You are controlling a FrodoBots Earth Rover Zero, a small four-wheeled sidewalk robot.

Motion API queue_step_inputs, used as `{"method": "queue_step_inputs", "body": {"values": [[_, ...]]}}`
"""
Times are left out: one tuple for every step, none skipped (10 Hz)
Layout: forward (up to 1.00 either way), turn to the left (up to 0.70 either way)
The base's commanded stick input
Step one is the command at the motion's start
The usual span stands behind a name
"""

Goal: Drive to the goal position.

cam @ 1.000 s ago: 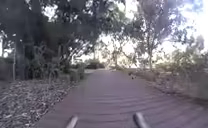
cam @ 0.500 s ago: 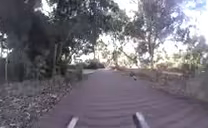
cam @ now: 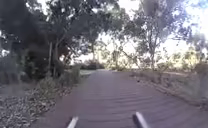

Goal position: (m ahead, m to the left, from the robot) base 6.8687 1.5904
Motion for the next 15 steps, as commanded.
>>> {"method": "queue_step_inputs", "body": {"values": [[1.00, 0.00], [1.00, 0.00], [1.00, 0.00], [1.00, 0.00], [1.00, 0.00], [1.00, 0.00], [1.00, 0.00], [1.00, 0.00], [1.00, 0.00], [1.00, 0.00], [1.00, 0.00], [1.00, 0.00], [1.00, 0.00], [1.00, 0.00], [1.00, 0.00]]}}
